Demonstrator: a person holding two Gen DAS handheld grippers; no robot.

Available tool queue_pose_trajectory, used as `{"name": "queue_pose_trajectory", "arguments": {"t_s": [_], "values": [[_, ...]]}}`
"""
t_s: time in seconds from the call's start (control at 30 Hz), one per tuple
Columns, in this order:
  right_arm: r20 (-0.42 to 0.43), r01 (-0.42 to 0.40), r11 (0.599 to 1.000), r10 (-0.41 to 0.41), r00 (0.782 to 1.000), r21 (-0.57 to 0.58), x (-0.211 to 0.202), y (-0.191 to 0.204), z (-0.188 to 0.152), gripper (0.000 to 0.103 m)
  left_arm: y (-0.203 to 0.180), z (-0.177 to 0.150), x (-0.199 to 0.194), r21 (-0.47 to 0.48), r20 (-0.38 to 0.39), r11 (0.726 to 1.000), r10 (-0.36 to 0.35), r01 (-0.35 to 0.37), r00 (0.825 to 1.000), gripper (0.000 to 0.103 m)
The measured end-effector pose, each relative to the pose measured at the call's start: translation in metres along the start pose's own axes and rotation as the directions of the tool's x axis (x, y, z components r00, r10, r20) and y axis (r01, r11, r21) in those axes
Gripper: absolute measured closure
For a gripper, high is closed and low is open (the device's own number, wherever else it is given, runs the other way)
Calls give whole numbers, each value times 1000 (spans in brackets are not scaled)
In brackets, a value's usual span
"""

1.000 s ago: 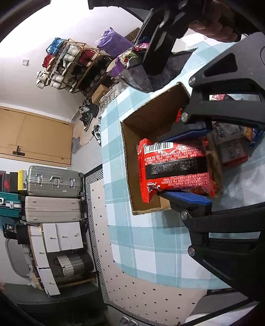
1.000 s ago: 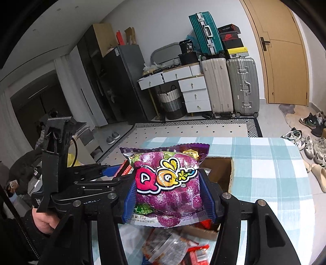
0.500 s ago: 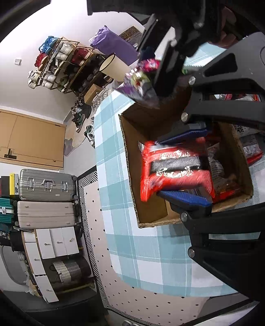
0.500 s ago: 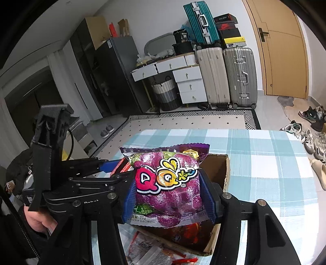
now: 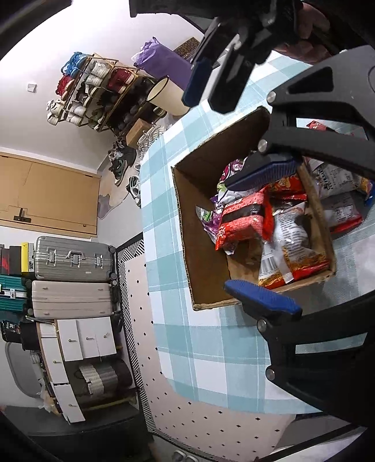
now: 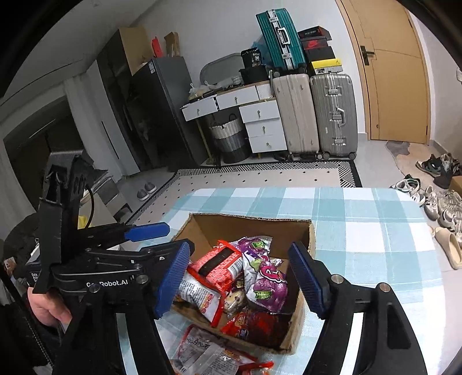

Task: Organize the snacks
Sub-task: 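Move both tools back over the remaining snacks on the table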

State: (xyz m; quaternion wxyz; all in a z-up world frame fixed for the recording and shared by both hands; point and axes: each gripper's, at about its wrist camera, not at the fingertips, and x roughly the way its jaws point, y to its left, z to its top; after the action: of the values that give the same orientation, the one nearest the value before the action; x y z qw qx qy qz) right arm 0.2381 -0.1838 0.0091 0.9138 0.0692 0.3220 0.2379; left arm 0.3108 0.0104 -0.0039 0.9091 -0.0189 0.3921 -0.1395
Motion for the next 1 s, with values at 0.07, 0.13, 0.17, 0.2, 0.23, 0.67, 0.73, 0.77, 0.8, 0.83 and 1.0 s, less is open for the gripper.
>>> {"name": "queue_pose_trajectory", "arguments": {"t_s": [0.07,0.13,0.17,0.2,0.23,0.67,0.73,0.77,0.8,0.83,1.0], "values": [[16,2,1000,-2,1000,-1,-10,3,0,27,-2,-3,-9,-2,6,1000,7,-7,1000,40],[29,5,1000,-5,1000,3,-19,5,1,26,-2,-7,-18,-8,14,1000,9,-9,1000,38],[37,3,1000,-3,999,2,-25,8,0,26,-3,-9,-24,-11,20,1000,11,-11,1000,38],[40,4,1000,-4,999,0,-29,9,0,25,-4,-11,-28,-10,24,1000,15,-15,1000,36],[46,8,1000,-7,999,-5,-34,12,-1,24,-5,-13,-33,-9,31,1000,19,-19,999,35],[96,21,999,-18,995,-28,-93,43,-26,16,-28,-38,-96,1,103,998,55,-56,993,20],[103,20,999,-18,995,-25,-101,47,-32,15,-31,-44,-103,3,108,998,65,-66,992,19],[106,17,1000,-14,994,-24,-104,49,-33,15,-32,-46,-105,2,107,998,68,-68,992,19],[110,14,1000,-11,994,-23,-108,51,-37,15,-33,-50,-108,1,107,997,71,-72,992,19],[113,13,1000,-10,993,-23,-112,53,-40,15,-34,-52,-109,0,107,997,71,-71,992,18],[128,8,1000,-7,992,-7,-128,59,-56,12,-42,-73,-123,-2,123,995,96,-96,988,8]]}}
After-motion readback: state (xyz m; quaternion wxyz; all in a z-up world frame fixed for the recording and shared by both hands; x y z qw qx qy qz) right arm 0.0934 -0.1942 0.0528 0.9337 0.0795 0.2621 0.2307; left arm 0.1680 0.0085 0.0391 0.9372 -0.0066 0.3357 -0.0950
